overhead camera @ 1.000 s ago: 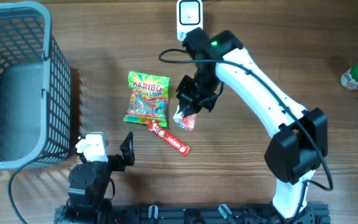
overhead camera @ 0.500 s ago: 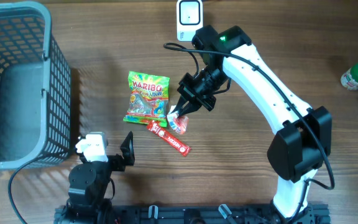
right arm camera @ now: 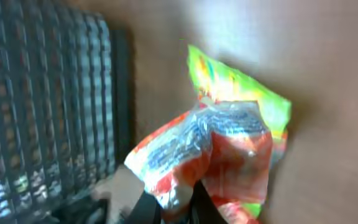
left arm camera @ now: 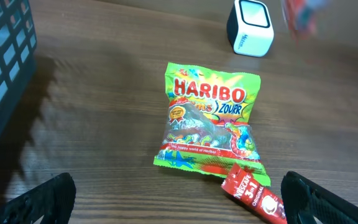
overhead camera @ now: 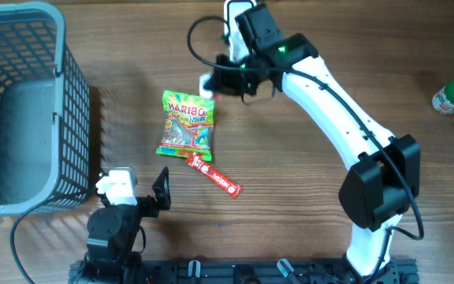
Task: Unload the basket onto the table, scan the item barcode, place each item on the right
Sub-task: 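Lift the candy pack up to the white scanner, then carry the candy pack toward the table's right edge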
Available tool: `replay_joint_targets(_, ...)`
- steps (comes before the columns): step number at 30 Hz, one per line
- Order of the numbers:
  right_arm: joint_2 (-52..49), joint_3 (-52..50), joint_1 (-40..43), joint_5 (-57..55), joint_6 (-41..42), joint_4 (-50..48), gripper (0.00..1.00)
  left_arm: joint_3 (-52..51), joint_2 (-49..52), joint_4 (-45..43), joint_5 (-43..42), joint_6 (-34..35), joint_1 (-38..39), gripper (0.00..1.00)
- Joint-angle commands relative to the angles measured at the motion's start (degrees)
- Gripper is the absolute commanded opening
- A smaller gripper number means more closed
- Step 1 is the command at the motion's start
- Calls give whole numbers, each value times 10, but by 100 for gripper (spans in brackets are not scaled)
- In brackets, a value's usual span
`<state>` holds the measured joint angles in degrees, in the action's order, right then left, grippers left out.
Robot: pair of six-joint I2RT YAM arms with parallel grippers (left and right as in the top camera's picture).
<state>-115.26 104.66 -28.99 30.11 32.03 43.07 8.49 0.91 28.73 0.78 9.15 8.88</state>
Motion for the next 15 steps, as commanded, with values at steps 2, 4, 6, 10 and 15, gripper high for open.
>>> replay_joint_targets(2,3,7,1,-235,-98,-107,4,-5,-2,-1,2,3,-1,100)
replay_joint_targets(4,2,3,1,-329,-123,-153,4,-5,-2,-1,2,3,-1,100)
replay_joint_targets(6,-1,-11,2,-371,-147,-224,4,-5,-2,-1,2,3,-1,100)
replay_joint_targets(10,-42,-32,2,-372,-237,-379,5,-5,-2,-1,2,3,-1,100)
replay_joint_targets(15,-137,-32,2,-372,-320,-522,5,-5,-2,-1,2,3,-1,100)
